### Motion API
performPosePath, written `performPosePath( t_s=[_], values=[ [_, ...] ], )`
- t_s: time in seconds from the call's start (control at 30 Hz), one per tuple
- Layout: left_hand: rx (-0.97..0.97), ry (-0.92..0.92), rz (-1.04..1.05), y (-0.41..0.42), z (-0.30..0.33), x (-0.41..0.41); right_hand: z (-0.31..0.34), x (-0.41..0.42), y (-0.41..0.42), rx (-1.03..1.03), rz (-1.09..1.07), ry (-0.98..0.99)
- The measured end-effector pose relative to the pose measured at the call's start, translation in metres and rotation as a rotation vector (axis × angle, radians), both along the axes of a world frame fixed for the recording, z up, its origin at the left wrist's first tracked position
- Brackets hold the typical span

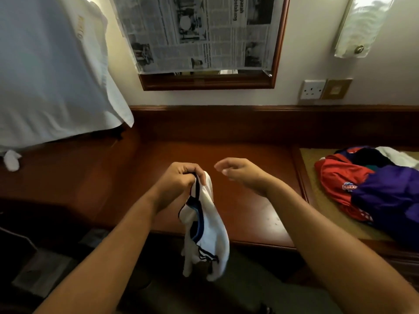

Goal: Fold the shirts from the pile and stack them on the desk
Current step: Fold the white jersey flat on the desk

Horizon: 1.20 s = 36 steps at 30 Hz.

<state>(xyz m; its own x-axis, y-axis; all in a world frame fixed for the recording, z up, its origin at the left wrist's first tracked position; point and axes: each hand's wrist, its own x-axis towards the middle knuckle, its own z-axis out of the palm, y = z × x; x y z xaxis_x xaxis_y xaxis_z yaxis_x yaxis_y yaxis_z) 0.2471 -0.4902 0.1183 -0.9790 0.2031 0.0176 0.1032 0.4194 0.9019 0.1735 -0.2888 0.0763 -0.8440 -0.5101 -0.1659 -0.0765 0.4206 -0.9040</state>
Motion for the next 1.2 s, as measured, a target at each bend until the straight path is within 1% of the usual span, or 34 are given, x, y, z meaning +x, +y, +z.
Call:
performPosePath(
  t_s=[0.07,0.13,0.2,0.3,0.4,0.47,0.53,0.6,0.67,0.77,0.8,0.83,0.87,0.9,0.97,1.0,1.03,1.07,1.1,1.13,1.2],
  values=[
    [-0.001,-0.009,-0.070,-0.013,0.014,0.005,0.006,0.007,-0.033,-0.072,0.055,-0.044],
    [-0.008,0.014,-0.102,-0.026,0.020,0.006,0.009,0.016,-0.056,-0.142,0.094,-0.141],
    [0.004,0.064,-0.097,-0.040,0.018,0.008,0.007,0.023,-0.069,-0.137,0.105,-0.217],
    [0.084,0.101,-0.011,-0.063,0.004,0.013,0.007,0.034,-0.078,-0.085,0.109,-0.216],
    [0.166,0.124,0.108,-0.075,-0.025,0.025,0.018,0.044,-0.081,-0.100,0.075,-0.160],
    [0.245,0.005,0.050,-0.076,-0.057,0.032,0.028,0.051,-0.082,-0.104,0.052,-0.113],
    [0.266,-0.142,-0.053,-0.074,-0.097,0.033,0.036,0.056,-0.080,-0.077,0.051,-0.065],
    [0.192,-0.273,-0.106,-0.071,-0.133,0.033,0.042,0.060,-0.076,-0.059,0.036,-0.031],
    [0.083,-0.380,-0.127,-0.070,-0.154,0.034,0.049,0.063,-0.069,-0.067,0.005,-0.016],
    [0.001,-0.444,-0.107,-0.077,-0.164,0.026,0.052,0.064,-0.049,-0.061,-0.078,0.018],
    [-0.049,-0.415,-0.090,-0.084,-0.168,0.020,0.050,0.064,-0.040,-0.050,-0.121,0.038],
    [-0.128,-0.345,-0.043,-0.092,-0.171,0.014,0.047,0.063,-0.031,-0.036,-0.164,0.053],
    [-0.220,-0.248,0.055,-0.101,-0.177,0.006,0.043,0.063,-0.021,-0.010,-0.194,0.069],
    [-0.290,-0.160,0.201,-0.108,-0.180,0.002,0.040,0.064,-0.012,0.032,-0.215,0.083],
    [-0.257,0.026,0.462,-0.114,-0.172,0.001,0.030,0.068,0.003,0.129,-0.229,0.102],
    [-0.231,0.117,0.532,-0.114,-0.164,0.002,0.025,0.069,0.009,0.171,-0.230,0.102],
    [-0.211,0.160,0.560,-0.113,-0.155,0.004,0.020,0.070,0.014,0.198,-0.235,0.098],
    [-0.172,0.161,0.570,-0.114,-0.150,0.003,0.016,0.071,0.019,0.209,-0.240,0.081],
    [-0.110,0.119,0.569,-0.114,-0.148,0.003,0.013,0.071,0.025,0.190,-0.237,0.049],
    [-0.032,0.044,0.554,-0.115,-0.146,0.002,0.012,0.072,0.030,0.156,-0.226,0.000],
    [0.007,-0.060,0.535,-0.118,-0.149,0.003,0.011,0.071,0.038,0.117,-0.200,-0.123]
  ],
)
